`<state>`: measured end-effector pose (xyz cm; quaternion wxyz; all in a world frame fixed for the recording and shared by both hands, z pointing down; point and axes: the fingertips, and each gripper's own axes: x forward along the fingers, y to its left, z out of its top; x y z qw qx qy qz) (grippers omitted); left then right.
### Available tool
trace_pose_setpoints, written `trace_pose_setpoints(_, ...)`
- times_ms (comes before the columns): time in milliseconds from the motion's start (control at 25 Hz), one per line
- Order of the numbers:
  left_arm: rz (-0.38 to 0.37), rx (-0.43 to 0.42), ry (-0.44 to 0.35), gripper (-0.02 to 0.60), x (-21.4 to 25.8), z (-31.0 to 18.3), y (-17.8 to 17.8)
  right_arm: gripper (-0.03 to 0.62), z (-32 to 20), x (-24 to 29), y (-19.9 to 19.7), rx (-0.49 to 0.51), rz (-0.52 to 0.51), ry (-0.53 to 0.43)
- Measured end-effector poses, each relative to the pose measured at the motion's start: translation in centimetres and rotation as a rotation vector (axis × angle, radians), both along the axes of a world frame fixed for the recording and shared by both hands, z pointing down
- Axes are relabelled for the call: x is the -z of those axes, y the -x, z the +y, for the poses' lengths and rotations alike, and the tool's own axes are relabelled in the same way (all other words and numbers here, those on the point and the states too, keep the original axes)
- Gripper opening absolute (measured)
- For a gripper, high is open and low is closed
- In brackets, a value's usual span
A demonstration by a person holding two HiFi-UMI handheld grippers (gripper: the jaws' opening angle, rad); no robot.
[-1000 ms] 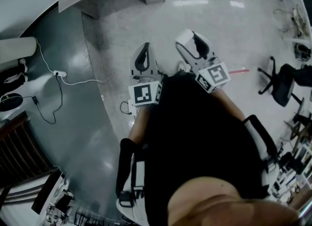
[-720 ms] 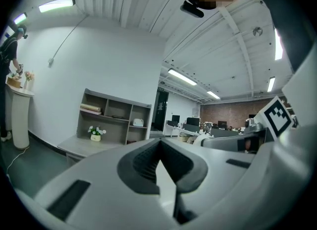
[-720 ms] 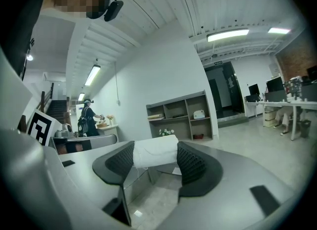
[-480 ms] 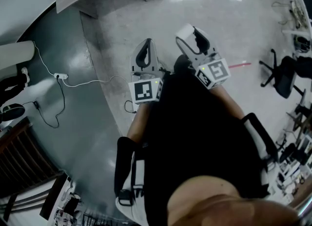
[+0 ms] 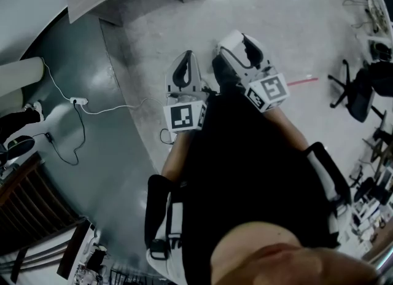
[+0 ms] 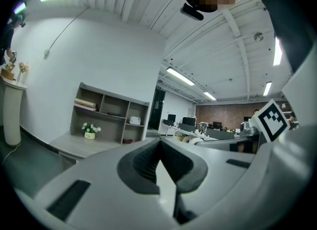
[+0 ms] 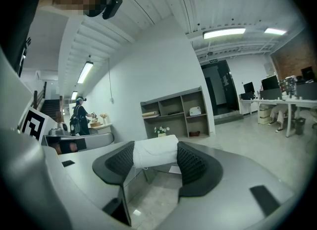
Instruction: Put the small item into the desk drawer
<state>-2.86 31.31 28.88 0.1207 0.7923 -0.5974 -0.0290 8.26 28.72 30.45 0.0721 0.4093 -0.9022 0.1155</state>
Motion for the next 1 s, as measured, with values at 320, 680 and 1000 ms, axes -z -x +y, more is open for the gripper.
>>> trace_pose_setpoints(320, 0.007, -0.01, 0.014, -0.003, -0.2, -5.6, -1.2, 0.262, -5.7, -0.4, -0.7, 0.012, -0.008, 0.005)
trace_pose_setpoints(680, -0.019, 0.041, 0.045, -0.003, -0.3, -13.8, -1.7, 0.262, -13.9, -0.6, -1.2, 0.05, -0.011, 0.024)
trace_pose_setpoints(1000, -0.074, 0.066, 0.072, -0.003, -1.2, -20.2, -3.3, 0.262, -20.9, -1.4, -3.1, 0.082, 0.004, 0.037)
